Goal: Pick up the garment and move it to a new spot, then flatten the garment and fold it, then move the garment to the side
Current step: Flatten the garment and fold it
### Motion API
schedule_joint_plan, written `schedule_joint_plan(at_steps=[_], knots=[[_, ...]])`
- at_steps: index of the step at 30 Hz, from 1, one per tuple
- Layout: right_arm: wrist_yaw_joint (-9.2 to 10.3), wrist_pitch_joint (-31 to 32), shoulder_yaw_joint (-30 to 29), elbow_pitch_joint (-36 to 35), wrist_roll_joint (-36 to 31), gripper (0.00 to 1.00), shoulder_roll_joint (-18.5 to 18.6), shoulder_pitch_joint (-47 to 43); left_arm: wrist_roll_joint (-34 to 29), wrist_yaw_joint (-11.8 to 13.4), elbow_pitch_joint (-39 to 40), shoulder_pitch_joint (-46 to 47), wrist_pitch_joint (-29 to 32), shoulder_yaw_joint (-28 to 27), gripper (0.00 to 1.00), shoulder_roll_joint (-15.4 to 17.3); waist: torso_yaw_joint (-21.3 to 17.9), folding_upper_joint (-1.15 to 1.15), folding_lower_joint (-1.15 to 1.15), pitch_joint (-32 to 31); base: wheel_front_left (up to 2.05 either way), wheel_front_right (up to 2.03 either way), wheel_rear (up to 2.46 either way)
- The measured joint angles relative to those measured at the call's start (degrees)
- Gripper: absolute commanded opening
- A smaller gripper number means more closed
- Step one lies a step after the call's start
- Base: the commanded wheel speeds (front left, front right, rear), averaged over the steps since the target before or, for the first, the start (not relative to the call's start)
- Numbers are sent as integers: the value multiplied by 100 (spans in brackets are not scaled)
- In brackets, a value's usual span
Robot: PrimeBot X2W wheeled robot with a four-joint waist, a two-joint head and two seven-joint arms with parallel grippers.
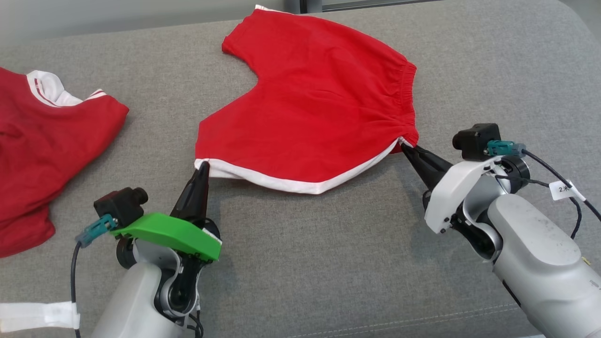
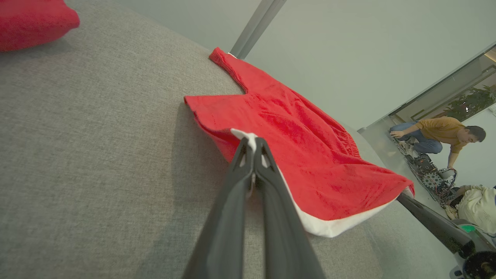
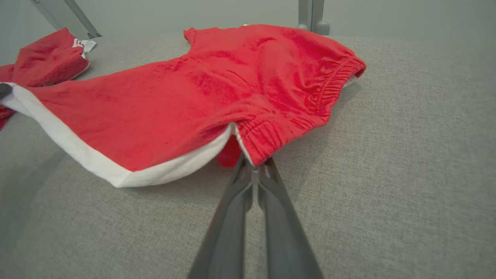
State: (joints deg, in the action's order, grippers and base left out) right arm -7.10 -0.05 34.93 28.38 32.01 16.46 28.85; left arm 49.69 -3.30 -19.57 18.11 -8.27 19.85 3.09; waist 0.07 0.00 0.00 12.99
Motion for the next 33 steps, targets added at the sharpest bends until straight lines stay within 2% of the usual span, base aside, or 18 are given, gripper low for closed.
schedule_joint_plan(at_steps=[4,12,17,23,29,33], knots=[[-1,-307,282,-118,73,0,74,-97,-32,-80,18,-109,-343,-46,0,18,15,0,0,-62,0,0,0],[-2,-670,905,-345,18,0,344,-481,-221,-131,163,-703,-545,-30,0,25,21,0,0,-354,0,0,0],[-2,-869,883,-343,10,0,689,-720,-427,-157,331,-1183,-579,79,0,29,-8,0,0,-553,0,0,0],[-2,-1003,821,-305,37,0,934,-1109,-582,-172,503,-1649,-592,226,0,29,23,0,0,-762,0,0,0],[-2,-1026,882,-288,134,0,970,-1382,-767,-165,544,-2024,-593,249,0,41,111,0,0,-888,0,0,0],[-2,-1050,1040,-250,138,0,912,-1417,-967,-147,519,-2106,-593,272,0,197,107,0,0,-902,0,0,0]])
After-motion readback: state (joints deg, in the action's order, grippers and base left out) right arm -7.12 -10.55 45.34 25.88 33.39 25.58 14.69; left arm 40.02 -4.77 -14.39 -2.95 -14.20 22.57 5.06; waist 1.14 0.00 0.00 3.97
